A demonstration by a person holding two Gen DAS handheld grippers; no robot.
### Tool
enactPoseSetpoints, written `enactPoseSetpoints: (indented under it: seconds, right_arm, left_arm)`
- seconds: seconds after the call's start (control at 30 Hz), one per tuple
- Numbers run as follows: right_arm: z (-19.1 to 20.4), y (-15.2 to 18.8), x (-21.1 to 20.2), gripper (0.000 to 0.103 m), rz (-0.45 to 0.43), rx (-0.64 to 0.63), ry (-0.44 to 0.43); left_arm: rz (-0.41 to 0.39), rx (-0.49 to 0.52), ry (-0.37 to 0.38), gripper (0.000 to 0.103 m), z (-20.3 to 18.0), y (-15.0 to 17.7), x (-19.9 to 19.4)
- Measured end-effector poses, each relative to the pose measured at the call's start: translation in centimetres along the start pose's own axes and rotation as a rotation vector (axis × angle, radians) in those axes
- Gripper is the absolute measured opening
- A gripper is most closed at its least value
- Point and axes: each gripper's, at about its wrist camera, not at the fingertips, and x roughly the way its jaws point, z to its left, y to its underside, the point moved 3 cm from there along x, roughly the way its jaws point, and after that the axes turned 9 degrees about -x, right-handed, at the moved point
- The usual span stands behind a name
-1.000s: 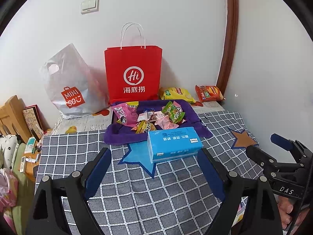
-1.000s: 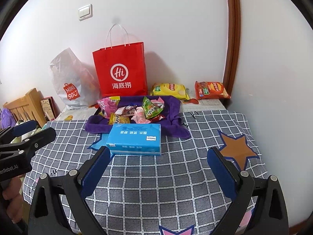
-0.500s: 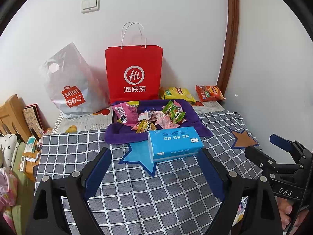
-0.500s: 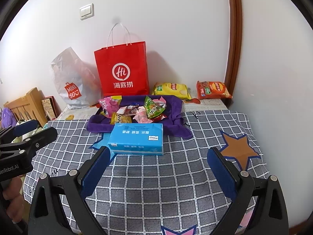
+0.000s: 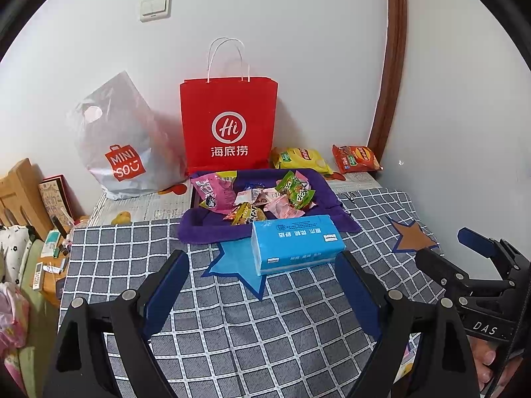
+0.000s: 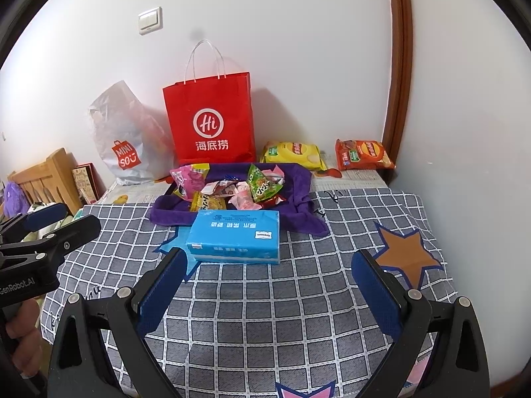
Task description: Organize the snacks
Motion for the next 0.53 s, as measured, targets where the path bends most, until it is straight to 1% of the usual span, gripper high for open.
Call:
enactPoseSetpoints:
  seconds: [0.47,0.53]
  right_arm:
    - [0.29,-0.39,-0.45,0.098,-0.017,-0.007,-0.004]
    - [0.37,-0.5,-0.36,0.098,-0.019,-0.011,-0.003]
  left_arm:
    - [-0.005,-0.006,-0.002,0.089,0.09,-0.05,-0.15]
    - [-0.008,-0.001,-0.013,0.089,0.04,0.01,-0.08]
